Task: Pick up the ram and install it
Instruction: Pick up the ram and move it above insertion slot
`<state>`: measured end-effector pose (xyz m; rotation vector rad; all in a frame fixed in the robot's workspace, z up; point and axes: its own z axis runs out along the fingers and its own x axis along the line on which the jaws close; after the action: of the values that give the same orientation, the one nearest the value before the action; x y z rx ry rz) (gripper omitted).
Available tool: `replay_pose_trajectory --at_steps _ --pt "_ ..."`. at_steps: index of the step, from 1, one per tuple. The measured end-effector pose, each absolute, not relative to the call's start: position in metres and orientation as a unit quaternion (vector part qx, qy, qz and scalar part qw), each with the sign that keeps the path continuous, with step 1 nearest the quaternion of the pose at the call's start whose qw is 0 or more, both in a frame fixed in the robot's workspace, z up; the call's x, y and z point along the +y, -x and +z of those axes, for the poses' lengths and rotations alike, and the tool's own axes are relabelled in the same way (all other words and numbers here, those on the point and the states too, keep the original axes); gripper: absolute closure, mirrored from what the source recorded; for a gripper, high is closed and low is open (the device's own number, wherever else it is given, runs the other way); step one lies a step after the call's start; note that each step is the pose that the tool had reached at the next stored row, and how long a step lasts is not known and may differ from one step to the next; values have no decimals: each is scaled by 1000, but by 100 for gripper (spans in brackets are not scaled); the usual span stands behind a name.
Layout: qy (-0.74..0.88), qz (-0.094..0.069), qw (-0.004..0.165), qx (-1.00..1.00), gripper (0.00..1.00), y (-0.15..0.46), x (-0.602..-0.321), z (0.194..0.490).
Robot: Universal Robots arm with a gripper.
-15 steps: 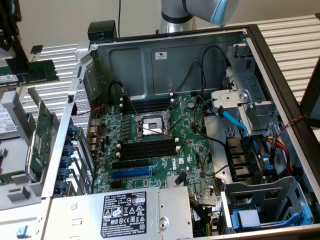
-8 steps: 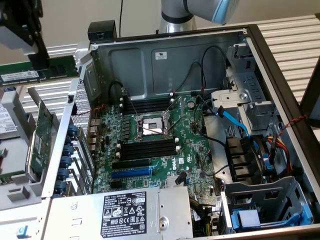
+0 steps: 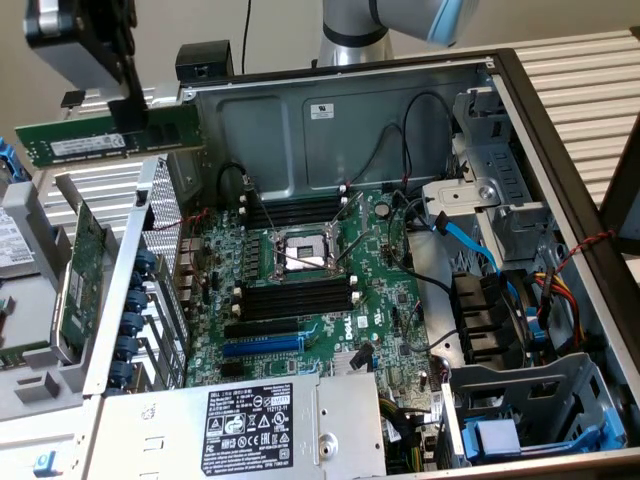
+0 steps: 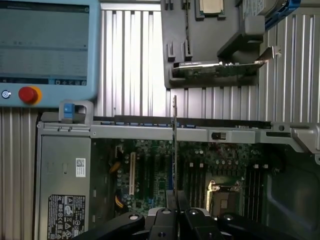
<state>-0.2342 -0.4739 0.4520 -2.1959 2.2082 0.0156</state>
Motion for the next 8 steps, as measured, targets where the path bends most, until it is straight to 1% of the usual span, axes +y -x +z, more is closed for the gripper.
replay_pose_trajectory --at_steps 8 --pt "705 5 14 709 87 205 -457 451"
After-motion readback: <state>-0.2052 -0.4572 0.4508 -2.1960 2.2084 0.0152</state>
